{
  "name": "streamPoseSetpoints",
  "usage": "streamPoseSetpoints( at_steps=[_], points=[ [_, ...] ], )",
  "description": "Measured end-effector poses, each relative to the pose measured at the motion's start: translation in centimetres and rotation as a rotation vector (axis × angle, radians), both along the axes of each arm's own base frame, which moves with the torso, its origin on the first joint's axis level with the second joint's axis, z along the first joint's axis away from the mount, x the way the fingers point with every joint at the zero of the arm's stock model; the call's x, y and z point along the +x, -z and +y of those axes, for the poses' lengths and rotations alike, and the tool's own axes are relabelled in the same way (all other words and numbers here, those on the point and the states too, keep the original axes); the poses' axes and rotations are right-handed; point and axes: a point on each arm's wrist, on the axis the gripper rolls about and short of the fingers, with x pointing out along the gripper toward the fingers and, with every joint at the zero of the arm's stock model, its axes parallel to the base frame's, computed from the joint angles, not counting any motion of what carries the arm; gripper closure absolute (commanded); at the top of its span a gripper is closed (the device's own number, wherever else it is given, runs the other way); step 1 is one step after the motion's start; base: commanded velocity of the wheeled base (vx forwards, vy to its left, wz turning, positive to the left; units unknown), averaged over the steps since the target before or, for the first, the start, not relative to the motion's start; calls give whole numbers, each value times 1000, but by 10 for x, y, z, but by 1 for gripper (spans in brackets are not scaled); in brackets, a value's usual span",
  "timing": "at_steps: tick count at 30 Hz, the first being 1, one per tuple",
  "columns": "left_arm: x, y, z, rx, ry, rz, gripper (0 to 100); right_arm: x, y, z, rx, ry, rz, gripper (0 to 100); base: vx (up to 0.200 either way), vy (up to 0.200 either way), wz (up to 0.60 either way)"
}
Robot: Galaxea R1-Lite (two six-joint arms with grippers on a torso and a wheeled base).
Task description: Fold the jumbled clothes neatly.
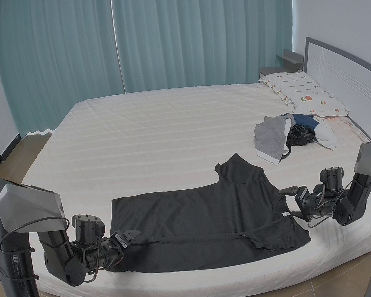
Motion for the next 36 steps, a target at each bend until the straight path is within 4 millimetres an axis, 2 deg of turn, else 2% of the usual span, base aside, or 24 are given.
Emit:
streamPoseSetpoints(
  at_steps=[7,15,23,27,36],
  points=[
    [10,8,-3,37,-1,-16,0,0,1,0,-2,-2,2,0,0,0,0],
    [36,17,2,108,-112,-74,0,0,2,1,-1,-2,3,0,0,0,0],
    [52,17,15,45,-211,-118,0,0,2,1,-1,-3,4,0,0,0,0],
    [61,15,29,28,-263,-140,0,0,2,1,-1,-2,4,0,0,0,0],
    [67,13,50,6,-299,-155,0,1,1,0,2,0,-10,0,0,0,0]
  ],
)
